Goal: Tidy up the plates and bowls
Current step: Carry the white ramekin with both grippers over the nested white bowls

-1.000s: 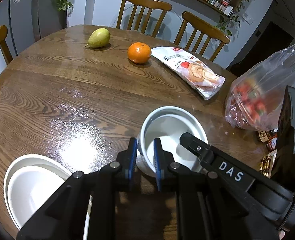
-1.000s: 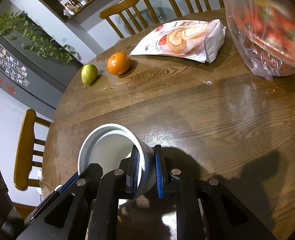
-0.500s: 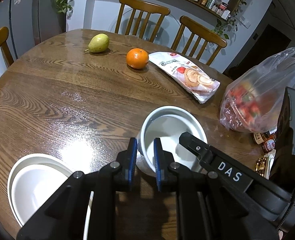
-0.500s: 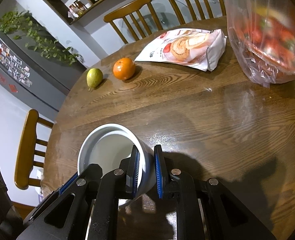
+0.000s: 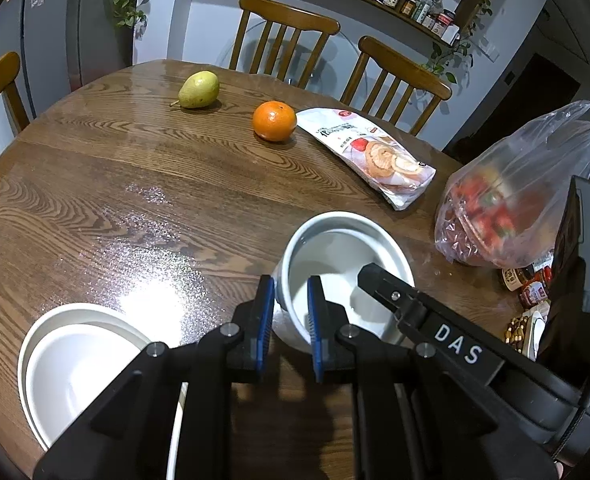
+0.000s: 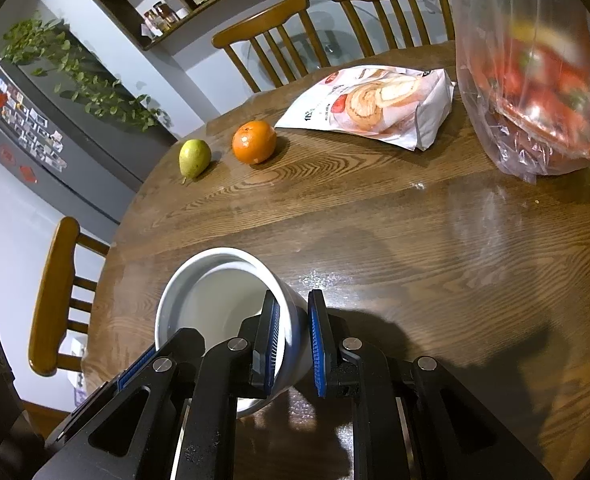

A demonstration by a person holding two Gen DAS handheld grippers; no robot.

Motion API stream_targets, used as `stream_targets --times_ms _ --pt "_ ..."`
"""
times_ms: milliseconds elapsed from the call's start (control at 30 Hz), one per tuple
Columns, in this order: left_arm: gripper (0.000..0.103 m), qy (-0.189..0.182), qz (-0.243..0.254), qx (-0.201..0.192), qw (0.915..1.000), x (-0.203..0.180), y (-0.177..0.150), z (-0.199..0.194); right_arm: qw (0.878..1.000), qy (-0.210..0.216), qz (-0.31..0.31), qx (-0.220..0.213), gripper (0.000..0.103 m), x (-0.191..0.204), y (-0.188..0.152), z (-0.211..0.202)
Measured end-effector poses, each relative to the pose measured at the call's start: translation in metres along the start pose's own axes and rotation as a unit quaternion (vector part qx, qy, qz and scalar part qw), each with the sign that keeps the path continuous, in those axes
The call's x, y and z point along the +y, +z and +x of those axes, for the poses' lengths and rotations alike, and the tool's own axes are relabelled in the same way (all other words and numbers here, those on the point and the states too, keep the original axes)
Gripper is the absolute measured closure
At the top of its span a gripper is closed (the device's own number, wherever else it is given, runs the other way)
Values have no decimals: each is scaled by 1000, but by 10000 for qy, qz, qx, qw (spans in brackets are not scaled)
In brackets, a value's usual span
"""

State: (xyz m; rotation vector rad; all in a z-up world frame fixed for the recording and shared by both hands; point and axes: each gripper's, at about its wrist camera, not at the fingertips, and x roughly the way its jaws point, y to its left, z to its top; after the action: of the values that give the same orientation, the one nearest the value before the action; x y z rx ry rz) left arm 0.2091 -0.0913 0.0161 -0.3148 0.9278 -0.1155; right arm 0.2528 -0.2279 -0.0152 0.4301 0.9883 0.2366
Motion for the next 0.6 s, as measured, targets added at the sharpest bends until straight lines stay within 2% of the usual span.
stream_targets --times_ms 267,600 --pt "90 2 -80 -134 9999 2 -4 -13 9999 58 -82 -80 87 8 -4 -8" --pt "91 -8 -162 -73 9998 10 -19 -25 9998 20 -209 -52 87 16 -21 -13"
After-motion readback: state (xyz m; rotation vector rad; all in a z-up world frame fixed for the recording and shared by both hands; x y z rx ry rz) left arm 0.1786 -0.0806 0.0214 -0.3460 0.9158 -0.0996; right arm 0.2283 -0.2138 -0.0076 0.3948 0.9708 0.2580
